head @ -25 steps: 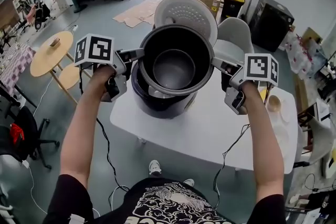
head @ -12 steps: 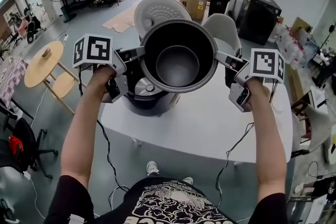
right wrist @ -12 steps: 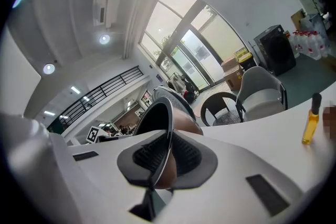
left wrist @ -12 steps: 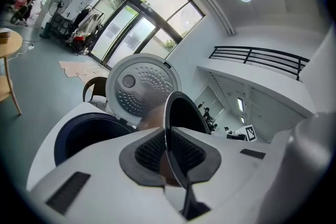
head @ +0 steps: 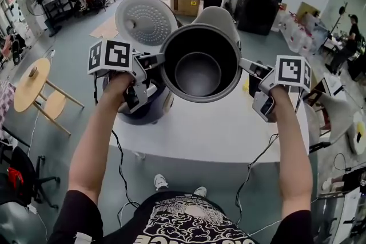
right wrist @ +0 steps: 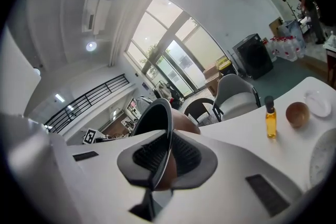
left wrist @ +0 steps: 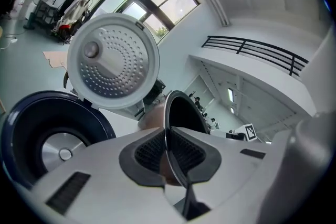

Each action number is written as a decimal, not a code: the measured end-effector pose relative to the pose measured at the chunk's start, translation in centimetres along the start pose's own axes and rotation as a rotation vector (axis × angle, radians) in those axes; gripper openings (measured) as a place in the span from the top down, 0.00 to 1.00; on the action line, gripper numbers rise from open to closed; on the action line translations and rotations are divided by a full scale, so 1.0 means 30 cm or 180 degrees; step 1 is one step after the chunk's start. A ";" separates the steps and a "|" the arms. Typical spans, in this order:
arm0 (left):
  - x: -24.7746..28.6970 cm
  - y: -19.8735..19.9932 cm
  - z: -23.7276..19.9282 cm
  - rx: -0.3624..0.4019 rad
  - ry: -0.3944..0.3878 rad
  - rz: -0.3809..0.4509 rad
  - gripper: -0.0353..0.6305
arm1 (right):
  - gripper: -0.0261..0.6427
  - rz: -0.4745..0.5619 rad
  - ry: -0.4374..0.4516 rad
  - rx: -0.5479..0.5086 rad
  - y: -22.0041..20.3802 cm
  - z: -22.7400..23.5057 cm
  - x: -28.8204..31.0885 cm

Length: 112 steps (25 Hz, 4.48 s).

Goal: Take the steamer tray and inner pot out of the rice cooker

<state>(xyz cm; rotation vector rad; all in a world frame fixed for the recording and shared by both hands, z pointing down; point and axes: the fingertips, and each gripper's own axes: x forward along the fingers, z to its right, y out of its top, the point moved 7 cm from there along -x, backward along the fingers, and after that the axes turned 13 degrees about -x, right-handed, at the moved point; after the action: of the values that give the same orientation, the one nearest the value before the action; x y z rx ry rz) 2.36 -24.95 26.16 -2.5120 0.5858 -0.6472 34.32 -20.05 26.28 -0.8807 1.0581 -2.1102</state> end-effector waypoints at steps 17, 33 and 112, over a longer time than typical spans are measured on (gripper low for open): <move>0.468 -0.366 0.025 -0.0173 0.0200 -0.0474 0.88 | 0.89 -0.0148 -0.0380 0.0524 -0.257 0.444 -0.278; 0.683 -0.591 -0.203 -0.0521 0.0790 -0.0753 0.87 | 0.90 -0.0656 -0.0372 0.0880 -0.505 0.719 -0.196; -0.205 -0.205 0.017 0.1976 0.0606 0.0875 0.92 | 0.94 0.0371 -0.1196 -0.1865 -0.267 -0.392 -0.007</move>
<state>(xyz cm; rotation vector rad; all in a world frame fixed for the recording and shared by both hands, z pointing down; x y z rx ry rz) -0.56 -16.79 27.04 -1.7720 0.6599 -0.8175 23.55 -10.83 27.58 -1.3835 1.4961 -1.4648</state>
